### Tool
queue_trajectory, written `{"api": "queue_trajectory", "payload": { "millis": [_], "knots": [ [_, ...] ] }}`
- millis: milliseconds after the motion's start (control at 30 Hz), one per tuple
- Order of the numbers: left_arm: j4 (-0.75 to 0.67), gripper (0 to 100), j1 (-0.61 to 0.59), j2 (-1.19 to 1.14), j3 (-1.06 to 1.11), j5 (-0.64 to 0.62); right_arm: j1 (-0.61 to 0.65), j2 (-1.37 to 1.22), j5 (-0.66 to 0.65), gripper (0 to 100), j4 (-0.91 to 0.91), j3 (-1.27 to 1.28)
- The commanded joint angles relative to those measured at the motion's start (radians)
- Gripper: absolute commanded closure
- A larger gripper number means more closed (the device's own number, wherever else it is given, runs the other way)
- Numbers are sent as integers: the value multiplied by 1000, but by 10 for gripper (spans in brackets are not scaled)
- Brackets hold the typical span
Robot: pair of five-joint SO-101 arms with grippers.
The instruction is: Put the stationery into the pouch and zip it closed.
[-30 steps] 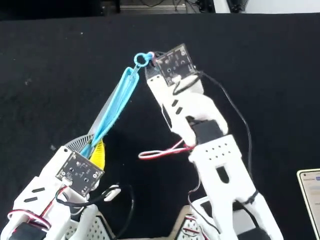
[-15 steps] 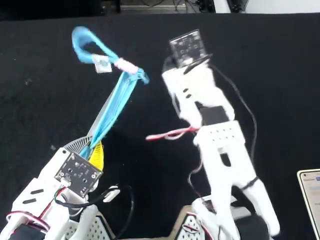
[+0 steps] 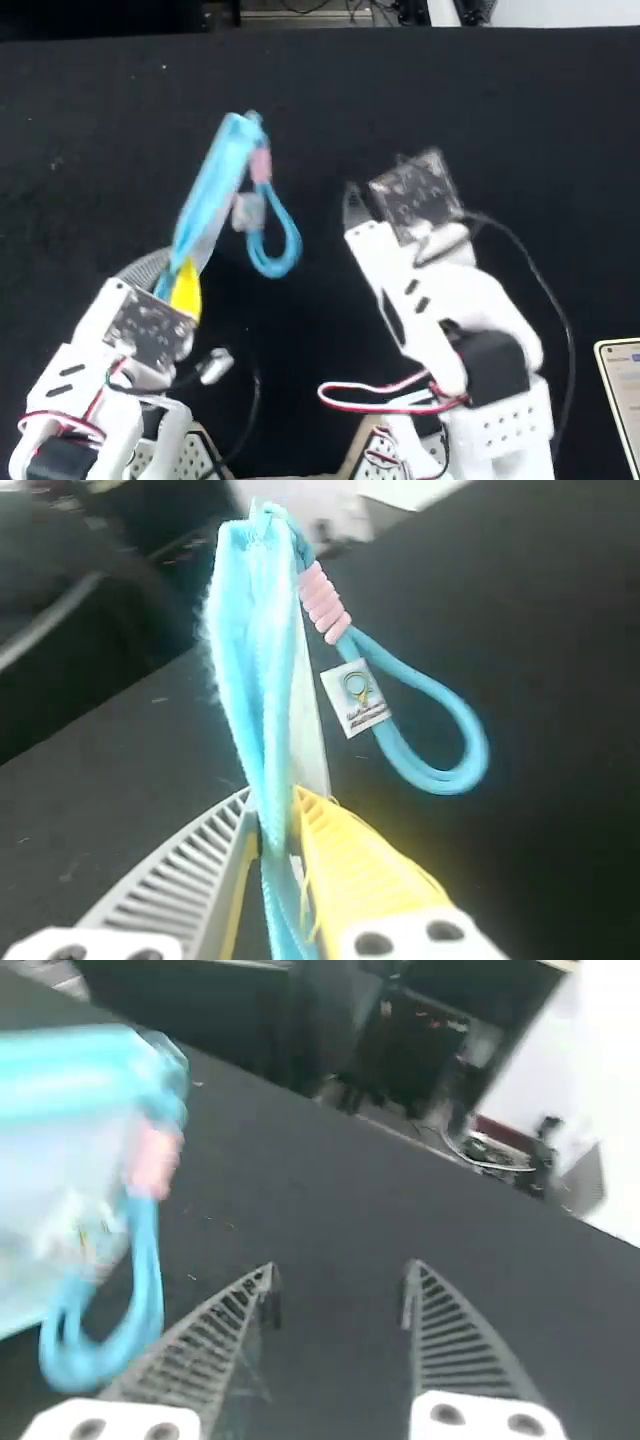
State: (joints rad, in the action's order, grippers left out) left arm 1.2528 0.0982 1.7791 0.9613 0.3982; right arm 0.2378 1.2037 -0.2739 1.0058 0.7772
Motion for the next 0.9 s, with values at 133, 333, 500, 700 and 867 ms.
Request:
{"api": "queue_trajectory", "payload": {
  "millis": [133,333,500,700,867],
  "knots": [
    [-382,970,-165,-11,111,5,-92,180,-6,985,-103,344],
    [-660,970,-157,-15,286,9,-91,229,2,987,-196,564],
    [-809,966,-41,-15,533,9,-92,259,3,986,-245,680],
    [-971,847,84,-23,736,-107,-89,298,57,986,-253,736],
    [-888,834,85,-71,671,-272,-89,308,57,986,-245,737]
  ]
}}
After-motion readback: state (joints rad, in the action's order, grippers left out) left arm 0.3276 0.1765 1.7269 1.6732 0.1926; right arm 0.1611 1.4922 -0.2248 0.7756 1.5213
